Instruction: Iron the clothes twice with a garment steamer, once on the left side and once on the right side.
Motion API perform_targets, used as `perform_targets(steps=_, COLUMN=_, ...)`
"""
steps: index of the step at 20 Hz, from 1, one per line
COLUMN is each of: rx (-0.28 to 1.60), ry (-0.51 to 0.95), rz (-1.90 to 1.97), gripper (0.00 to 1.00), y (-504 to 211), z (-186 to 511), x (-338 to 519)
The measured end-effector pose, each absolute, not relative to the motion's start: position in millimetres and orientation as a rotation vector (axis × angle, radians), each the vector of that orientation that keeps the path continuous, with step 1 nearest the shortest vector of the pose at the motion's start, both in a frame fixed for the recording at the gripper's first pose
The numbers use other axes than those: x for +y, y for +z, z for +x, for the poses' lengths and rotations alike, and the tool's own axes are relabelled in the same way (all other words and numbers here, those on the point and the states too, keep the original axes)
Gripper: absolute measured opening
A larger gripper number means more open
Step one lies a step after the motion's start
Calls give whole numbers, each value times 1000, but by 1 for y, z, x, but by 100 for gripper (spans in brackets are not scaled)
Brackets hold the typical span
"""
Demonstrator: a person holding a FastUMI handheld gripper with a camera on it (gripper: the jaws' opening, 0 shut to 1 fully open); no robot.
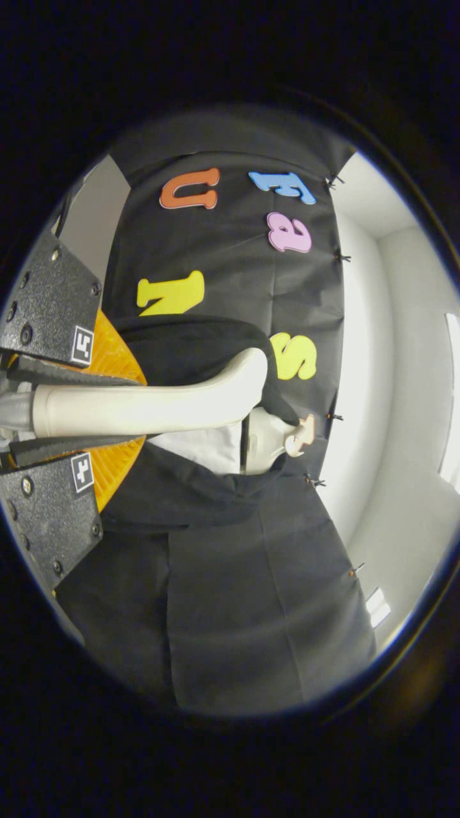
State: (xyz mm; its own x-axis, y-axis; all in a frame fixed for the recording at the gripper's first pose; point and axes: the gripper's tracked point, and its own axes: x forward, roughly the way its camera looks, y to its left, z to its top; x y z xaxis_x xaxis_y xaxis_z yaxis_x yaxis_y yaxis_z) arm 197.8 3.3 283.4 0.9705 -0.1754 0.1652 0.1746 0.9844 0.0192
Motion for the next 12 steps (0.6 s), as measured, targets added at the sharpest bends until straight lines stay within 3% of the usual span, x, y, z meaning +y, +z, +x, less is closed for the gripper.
perform_targets(steps=12, rx=-47, ry=-178, rz=-47, gripper=37, y=223, z=228, x=-14)
